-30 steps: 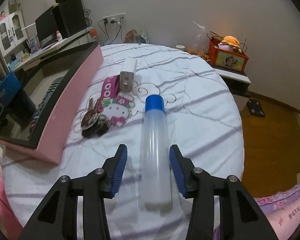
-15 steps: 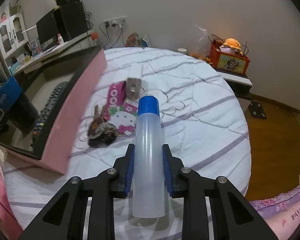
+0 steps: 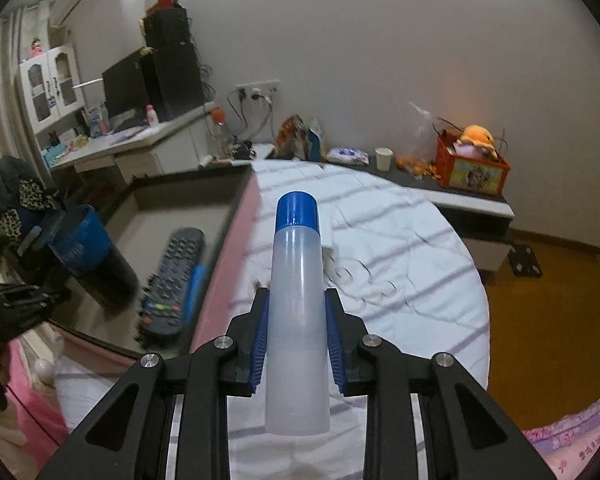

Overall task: Organize rigid objects
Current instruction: 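Lift the bottle and carry it into the tray beside the remote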

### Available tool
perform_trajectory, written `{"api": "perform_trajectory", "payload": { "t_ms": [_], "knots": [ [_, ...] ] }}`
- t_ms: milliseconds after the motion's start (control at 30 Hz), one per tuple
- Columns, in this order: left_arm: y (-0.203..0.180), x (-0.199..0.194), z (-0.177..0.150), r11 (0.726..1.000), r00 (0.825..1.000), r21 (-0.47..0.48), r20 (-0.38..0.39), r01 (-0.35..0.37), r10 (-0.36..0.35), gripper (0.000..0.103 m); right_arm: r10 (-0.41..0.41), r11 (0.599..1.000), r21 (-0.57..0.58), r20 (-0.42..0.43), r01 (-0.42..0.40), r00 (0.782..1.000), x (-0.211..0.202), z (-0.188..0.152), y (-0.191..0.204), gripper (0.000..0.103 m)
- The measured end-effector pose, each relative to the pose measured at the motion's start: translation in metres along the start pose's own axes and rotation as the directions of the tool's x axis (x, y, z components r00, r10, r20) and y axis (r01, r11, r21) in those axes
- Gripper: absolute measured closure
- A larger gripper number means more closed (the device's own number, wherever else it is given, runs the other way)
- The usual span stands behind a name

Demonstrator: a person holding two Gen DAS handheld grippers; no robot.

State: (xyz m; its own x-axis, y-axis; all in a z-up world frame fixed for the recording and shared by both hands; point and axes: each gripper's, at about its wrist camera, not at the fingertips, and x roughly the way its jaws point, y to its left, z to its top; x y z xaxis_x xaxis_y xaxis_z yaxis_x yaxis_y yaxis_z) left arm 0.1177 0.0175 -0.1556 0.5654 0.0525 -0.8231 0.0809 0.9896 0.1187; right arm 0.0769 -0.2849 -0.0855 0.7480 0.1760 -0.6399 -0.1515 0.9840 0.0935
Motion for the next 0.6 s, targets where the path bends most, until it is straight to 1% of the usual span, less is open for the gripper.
{"api": "perform_trajectory", "payload": {
  "t_ms": [133, 333, 433, 600],
  "knots": [
    [0.000, 0.000, 0.000, 1.000, 1.000, 0.000, 0.001, 0.006, -0.006, 0.094, 0.011, 0.999, -0.039, 0.015, -0.010, 1.000, -0.004, 0.011, 0.018, 0.076],
    [0.003, 0.000, 0.000, 1.000, 1.000, -0.001, 0.001, 0.011, -0.011, 0.093, 0.061, 0.994, -0.093, 0.031, -0.058, 0.998, -0.001, 0.028, 0.049, 0.076],
    [0.002, 0.000, 0.001, 1.000, 1.000, -0.001, 0.001, 0.010, -0.010, 0.093, 0.083, 0.990, -0.116, 0.018, -0.081, 0.996, 0.008, 0.033, 0.063, 0.076],
    [0.003, 0.001, 0.001, 1.000, 1.000, 0.000, 0.002, 0.011, -0.011, 0.094, 0.104, 0.984, -0.142, -0.037, -0.108, 0.994, 0.034, 0.037, 0.082, 0.076]
  ]
}}
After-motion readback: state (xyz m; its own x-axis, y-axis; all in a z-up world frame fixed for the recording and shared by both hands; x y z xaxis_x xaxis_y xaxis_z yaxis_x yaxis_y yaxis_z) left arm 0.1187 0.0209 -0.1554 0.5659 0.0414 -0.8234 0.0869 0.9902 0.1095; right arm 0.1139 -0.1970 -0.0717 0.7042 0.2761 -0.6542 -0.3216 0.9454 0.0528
